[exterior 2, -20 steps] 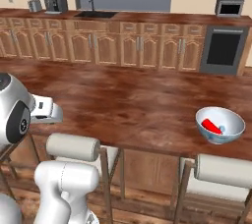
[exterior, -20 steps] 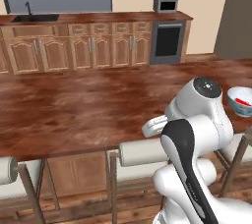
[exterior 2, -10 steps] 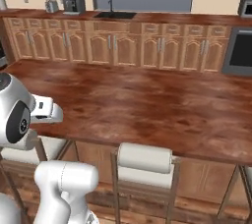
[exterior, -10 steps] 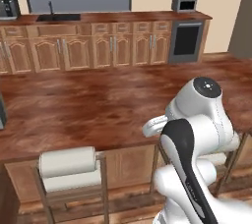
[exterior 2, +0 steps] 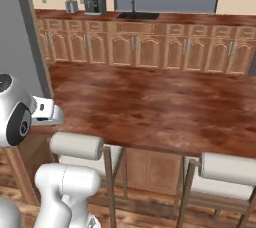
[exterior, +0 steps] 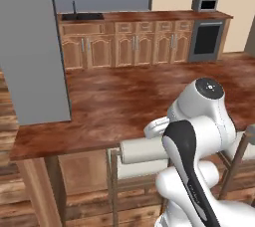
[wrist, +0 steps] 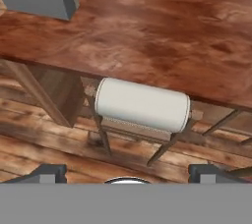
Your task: Open the fridge, grab two sodas, and place both sodas inside the bowl with ice on the dining counter.
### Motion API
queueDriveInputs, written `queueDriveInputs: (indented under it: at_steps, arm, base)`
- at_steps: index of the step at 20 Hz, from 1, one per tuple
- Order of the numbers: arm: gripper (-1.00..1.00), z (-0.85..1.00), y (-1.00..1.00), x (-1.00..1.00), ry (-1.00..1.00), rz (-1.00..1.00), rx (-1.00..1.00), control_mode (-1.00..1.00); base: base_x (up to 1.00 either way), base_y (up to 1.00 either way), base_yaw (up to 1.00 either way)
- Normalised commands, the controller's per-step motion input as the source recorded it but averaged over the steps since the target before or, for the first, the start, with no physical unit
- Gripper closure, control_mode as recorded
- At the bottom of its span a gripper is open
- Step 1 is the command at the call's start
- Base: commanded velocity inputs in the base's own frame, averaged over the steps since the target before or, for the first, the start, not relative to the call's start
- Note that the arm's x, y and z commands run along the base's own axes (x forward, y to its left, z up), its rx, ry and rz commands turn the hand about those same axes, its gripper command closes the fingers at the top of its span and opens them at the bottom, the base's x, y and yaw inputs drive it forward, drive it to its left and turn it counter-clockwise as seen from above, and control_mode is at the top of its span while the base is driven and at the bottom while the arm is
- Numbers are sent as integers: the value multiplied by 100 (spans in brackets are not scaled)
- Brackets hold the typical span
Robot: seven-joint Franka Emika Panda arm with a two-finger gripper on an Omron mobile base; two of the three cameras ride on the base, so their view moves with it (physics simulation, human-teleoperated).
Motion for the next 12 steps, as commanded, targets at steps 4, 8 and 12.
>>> queueDriveInputs:
  at_steps: [4, 8, 12]
  arm:
    - [-100, 0, 0, 0, 0, 0, 0, 100]
    - [-100, 0, 0, 0, 0, 0, 0, 100]
    - [-100, 0, 0, 0, 0, 0, 0, 100]
  base:
    - [-47, 100, 1]
    - [-38, 100, 4]
    - [-19, 100, 8]
